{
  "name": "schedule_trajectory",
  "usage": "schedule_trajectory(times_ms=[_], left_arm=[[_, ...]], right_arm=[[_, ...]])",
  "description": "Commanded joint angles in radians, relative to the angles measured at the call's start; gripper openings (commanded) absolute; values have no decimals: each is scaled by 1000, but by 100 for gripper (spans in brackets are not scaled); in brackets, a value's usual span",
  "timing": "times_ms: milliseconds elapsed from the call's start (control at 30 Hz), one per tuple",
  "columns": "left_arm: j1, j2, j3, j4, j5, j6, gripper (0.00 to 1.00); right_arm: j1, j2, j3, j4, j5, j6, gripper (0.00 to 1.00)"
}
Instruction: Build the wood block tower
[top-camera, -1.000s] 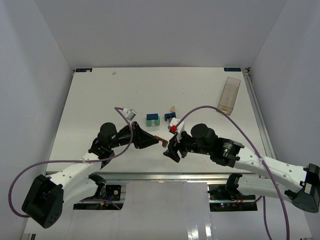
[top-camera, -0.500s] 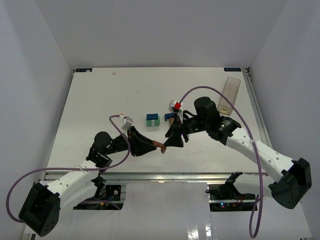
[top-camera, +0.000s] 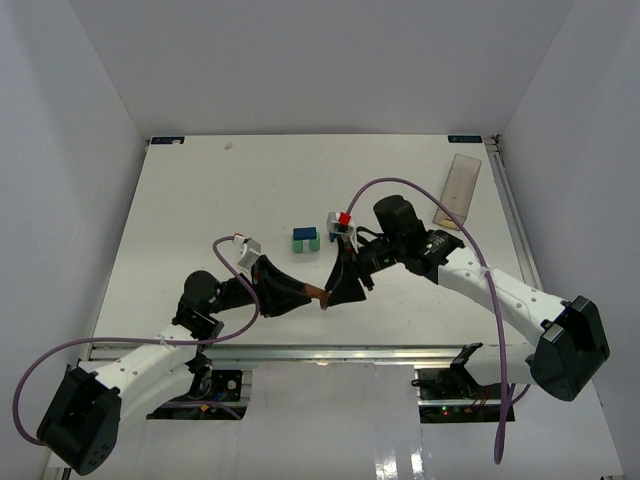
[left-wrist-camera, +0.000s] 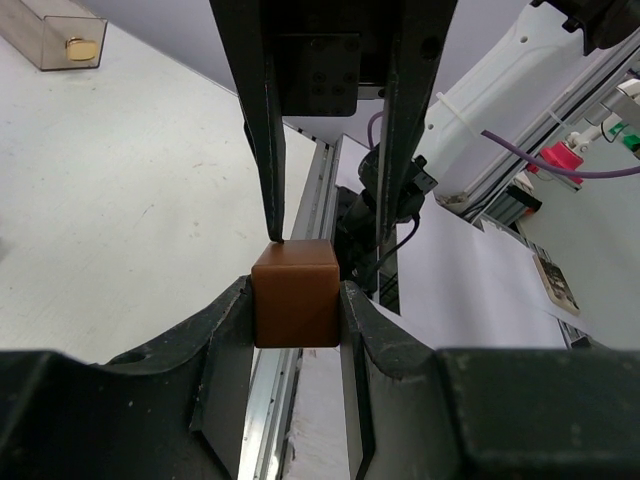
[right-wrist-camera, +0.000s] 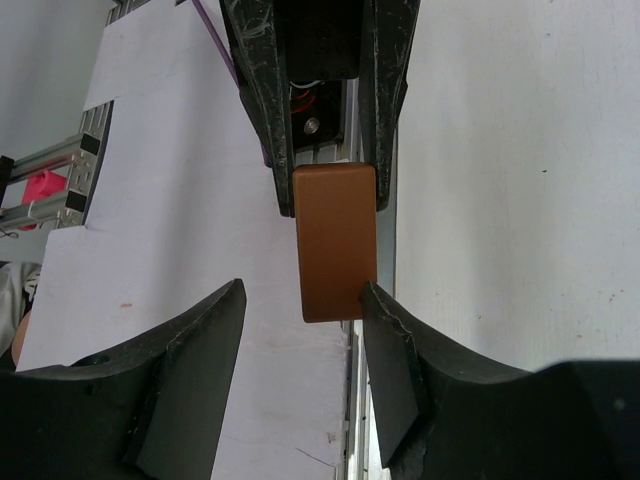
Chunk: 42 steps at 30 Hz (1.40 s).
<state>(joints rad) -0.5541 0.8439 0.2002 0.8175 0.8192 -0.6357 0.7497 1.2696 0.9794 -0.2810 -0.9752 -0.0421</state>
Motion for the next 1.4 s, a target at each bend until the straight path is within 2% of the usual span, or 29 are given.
schedule_trajectory(times_ms=[0, 167, 400, 567, 667, 733, 900, 967, 1000, 1033, 1067, 1100, 1233, 1367], left_arm=[[-4, -5, 0, 64, 23, -1, 0], [-4, -3, -7, 83, 28, -9, 0], [-4, -16, -12, 83, 27, -5, 0], [-5, -11, -16, 90, 32, -9, 0], [-6, -15, -18, 86, 32, -6, 0], [-4, -18, -18, 83, 29, -4, 0], [-4, -21, -19, 77, 22, -2, 0], [-5, -22, -14, 48, -2, 6, 8], [-6, -22, -8, 37, -11, 7, 21], [-4, -24, -3, 19, -26, 10, 41], [-4, -29, 4, -36, -62, 16, 77], [-4, -42, 12, -83, -117, 22, 98], [-4, -128, 54, -287, -381, 48, 98], [-4, -207, 101, -455, -615, 1, 98]], right_arm=[[24, 22, 6, 37, -2, -5, 54], [53, 38, 18, 46, 27, 10, 50], [63, 63, 19, 70, 78, 22, 51], [63, 72, 21, 81, 89, 21, 58], [65, 74, 25, 76, 102, 9, 58], [65, 74, 26, 77, 102, 7, 52], [64, 73, 17, 82, 97, 6, 18], [65, 67, 13, 83, 101, -3, 8], [65, 65, 15, 81, 115, -9, 8], [65, 63, 20, 71, 138, -17, 8], [64, 64, 34, 41, 176, -32, 8], [61, 70, 62, 10, 232, -62, 8], [12, 125, 200, -104, 394, -167, 8], [-29, 219, 349, -152, 530, -253, 8]])
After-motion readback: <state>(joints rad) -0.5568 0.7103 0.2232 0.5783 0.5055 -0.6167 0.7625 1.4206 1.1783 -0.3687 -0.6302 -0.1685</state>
